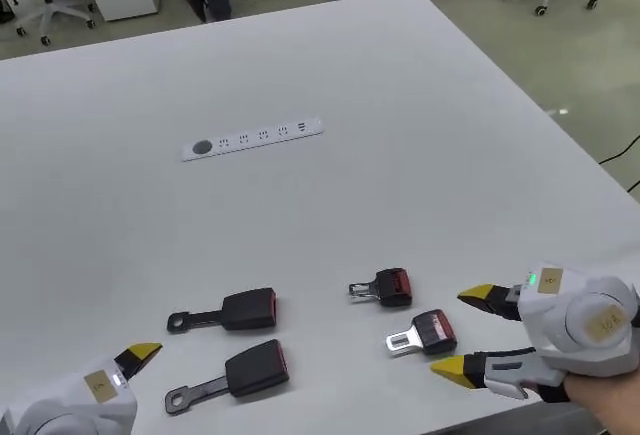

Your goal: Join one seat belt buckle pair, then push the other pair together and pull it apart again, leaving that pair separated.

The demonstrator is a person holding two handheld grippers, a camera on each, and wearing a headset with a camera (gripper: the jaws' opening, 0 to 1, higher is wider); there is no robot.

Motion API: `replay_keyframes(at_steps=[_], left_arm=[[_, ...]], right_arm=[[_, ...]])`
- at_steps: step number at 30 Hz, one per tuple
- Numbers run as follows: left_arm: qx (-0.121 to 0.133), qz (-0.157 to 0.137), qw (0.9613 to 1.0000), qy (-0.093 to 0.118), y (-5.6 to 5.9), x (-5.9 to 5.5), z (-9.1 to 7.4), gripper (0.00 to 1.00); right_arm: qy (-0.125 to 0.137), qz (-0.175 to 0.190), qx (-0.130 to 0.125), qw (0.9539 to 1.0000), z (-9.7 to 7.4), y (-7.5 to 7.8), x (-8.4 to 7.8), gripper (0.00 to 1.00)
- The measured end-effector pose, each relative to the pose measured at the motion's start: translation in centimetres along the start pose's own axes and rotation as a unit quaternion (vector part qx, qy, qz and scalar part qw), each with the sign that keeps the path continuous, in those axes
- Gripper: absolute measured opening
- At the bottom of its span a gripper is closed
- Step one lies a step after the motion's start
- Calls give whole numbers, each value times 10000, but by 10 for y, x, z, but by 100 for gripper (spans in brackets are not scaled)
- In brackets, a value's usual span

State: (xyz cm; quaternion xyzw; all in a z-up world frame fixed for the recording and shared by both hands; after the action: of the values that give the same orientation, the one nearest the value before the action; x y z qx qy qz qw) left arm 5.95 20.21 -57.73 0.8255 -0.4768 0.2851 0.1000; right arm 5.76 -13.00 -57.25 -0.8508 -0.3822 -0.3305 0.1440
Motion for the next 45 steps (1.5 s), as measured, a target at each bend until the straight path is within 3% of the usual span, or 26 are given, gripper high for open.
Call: replay_keyframes(at_steps=[7,9,13,21,29,32,35,39,42,43,45], left_arm=[[91,-67,9999,-49,-4,-3,1,83],[222,-70,9997,-107,-7,-5,1,84],[241,-230,9994,-83,-10,-6,0,83],[180,-227,9995,-104,-8,-9,3,81],[-13,-118,9998,-150,-4,-8,12,77],[-80,-63,9998,-156,-4,-2,18,71],[-165,38,9997,-174,-4,1,24,67],[-313,380,9987,-139,-4,10,36,52],[-400,757,9958,-325,-2,19,47,52],[-406,815,9953,-326,-2,22,49,51],[-434,834,9950,-326,-2,27,53,51]], right_arm=[[-74,30,61,9999,6,-1,0,52],[-80,26,82,9999,7,-1,1,51],[-107,-5,121,9999,9,-1,1,50],[-181,-140,37,9997,12,3,1,55],[-247,-262,162,9992,16,2,-4,47],[-491,-490,256,9973,23,7,-14,42],[-578,-616,334,9959,25,10,-14,41],[-743,-1097,395,9904,34,17,-12,40],[-1035,-1592,500,9805,46,23,-15,38],[-1105,-1779,570,9762,50,24,-15,37],[-1176,-1950,638,9716,54,24,-15,37]])
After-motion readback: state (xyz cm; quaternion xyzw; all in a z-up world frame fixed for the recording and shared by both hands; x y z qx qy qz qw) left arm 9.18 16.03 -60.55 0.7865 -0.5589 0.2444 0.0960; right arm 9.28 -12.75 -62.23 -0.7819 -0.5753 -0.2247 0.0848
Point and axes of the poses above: the centre of the closed fingertips' face, and the gripper's own axes: z roughly forward along the fingers, y roughly to its right, x roughly out of its top, the point moved 5 cm from there along -z, roughly backward along the fingers, and after that the axes turned 8 degrees about -y, right-handed, at the moved point
